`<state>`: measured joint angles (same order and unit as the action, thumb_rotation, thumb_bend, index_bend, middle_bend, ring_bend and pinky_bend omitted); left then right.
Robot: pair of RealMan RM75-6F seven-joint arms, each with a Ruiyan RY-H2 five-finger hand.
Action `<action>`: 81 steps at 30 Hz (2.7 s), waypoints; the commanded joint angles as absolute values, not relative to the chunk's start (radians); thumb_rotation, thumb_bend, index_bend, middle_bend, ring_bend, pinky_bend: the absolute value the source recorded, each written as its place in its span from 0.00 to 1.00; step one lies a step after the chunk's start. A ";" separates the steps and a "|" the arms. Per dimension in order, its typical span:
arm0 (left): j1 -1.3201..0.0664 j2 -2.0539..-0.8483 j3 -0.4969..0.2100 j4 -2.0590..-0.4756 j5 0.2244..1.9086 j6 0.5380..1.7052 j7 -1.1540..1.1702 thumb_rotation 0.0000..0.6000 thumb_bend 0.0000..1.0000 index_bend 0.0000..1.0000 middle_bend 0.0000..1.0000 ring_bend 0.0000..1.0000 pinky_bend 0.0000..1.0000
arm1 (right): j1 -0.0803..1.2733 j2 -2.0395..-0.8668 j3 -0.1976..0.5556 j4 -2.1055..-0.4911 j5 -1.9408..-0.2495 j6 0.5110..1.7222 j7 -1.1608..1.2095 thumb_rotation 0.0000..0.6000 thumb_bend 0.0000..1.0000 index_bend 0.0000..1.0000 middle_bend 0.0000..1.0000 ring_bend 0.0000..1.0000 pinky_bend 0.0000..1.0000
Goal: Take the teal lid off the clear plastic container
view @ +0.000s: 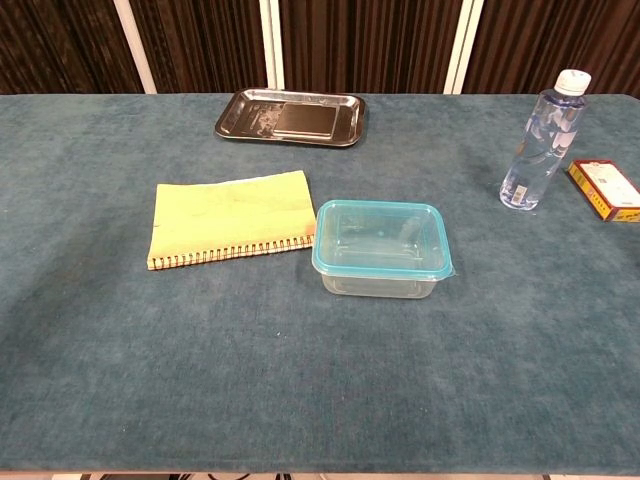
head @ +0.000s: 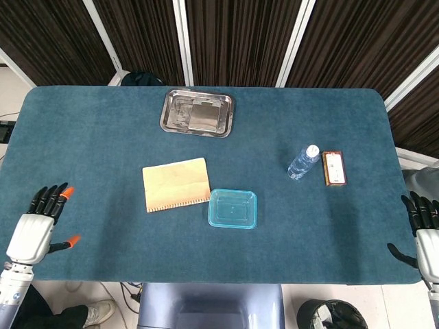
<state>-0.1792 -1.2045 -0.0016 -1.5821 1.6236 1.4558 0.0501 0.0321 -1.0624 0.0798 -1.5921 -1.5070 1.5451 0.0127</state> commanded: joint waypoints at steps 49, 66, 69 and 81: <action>-0.818 -1.803 -0.261 -1.346 1.185 0.719 -0.036 1.00 0.00 0.00 0.00 0.00 0.10 | 0.044 -1.054 0.096 -1.633 -1.410 1.471 0.006 1.00 0.25 0.00 0.00 0.00 0.00; -0.875 -1.901 -0.261 -1.209 1.214 0.708 -0.132 1.00 0.00 0.00 0.00 0.00 0.12 | 0.044 -1.051 0.096 -1.643 -1.408 1.469 0.000 1.00 0.26 0.00 0.00 0.00 0.00; -0.885 -1.919 -0.261 -1.185 1.225 0.710 -0.148 1.00 0.00 0.00 0.01 0.02 0.17 | 0.044 -1.052 0.095 -1.643 -1.407 1.467 -0.002 1.00 0.25 0.00 0.00 0.00 0.00; -0.885 -2.049 -0.240 -1.021 1.355 0.890 -0.230 1.00 0.24 0.30 0.36 0.32 0.47 | 0.041 -1.051 0.091 -1.646 -1.418 1.475 -0.004 1.00 0.25 0.00 0.00 0.00 0.00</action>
<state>-0.8856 -2.0297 -0.2502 -1.0464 1.3301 0.8687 -0.2075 0.0408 -1.0510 0.0912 -1.6454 -1.4175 1.4749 -0.0041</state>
